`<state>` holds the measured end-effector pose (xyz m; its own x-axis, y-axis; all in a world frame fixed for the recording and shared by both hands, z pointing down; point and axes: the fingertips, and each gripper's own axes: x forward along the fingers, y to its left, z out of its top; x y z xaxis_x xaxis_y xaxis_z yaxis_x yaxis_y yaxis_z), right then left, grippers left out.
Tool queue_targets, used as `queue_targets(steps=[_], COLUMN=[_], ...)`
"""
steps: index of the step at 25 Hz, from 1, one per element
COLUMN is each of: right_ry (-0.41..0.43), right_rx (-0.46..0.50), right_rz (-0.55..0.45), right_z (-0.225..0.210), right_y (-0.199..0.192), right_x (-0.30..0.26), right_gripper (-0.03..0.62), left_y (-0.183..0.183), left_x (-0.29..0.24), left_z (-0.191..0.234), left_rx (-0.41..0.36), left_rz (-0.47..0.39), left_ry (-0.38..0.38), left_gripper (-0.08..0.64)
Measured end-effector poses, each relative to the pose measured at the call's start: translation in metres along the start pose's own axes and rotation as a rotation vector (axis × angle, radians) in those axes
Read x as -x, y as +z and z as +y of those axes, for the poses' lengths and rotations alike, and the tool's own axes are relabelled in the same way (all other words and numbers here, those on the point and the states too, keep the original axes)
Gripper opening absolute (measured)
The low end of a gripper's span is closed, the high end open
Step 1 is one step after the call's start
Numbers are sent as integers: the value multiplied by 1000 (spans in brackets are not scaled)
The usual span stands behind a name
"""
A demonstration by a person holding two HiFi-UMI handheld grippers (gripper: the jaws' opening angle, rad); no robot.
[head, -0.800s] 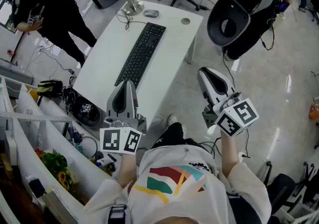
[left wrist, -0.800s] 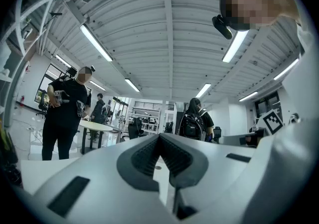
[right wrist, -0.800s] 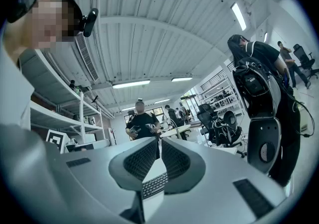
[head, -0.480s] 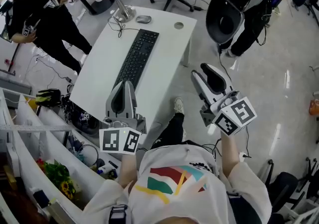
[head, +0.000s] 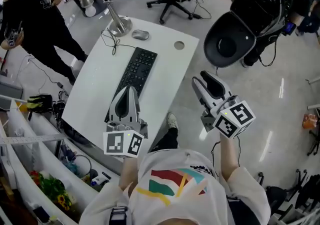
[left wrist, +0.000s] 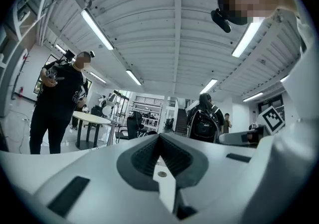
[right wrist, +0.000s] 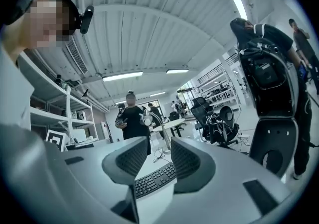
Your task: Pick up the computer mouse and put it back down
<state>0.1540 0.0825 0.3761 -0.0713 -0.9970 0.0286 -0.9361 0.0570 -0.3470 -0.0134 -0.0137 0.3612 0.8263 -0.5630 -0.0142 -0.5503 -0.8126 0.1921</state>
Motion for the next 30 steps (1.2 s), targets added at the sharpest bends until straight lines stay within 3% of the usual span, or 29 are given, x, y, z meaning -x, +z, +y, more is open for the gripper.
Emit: queue_targets(steps=[4,9,10,12,14,23,30], right_ry=[0,68,68,78,95,221,303], right_rx=[8,79,102,130,149,238,329], right_rz=[58,124,140,183,221,332,469], right_z=[-21,-9,-8,-10,-16,-46,-56], right_y=[-3,-8,-8,-10,-13,-15,-57], right_x=[-55,-120,-132,-156,-177,-259,-307], right_gripper=[133,135,148,263,307,310,310], left_y=[-7,-6,-6,-3,-1,10,-4], left_x=[-32,-48,-50,-57,-65,-89,-100], left_z=[30,74,79,87,92,110,130], left_rx=[21,44,46,50,42,4,6], left_rz=[15,-1,-2,-6,-7,-38,-16], left_ry=[44,113,120,131,140,252,360], left_gripper=[44,44,44,44,44,44,44])
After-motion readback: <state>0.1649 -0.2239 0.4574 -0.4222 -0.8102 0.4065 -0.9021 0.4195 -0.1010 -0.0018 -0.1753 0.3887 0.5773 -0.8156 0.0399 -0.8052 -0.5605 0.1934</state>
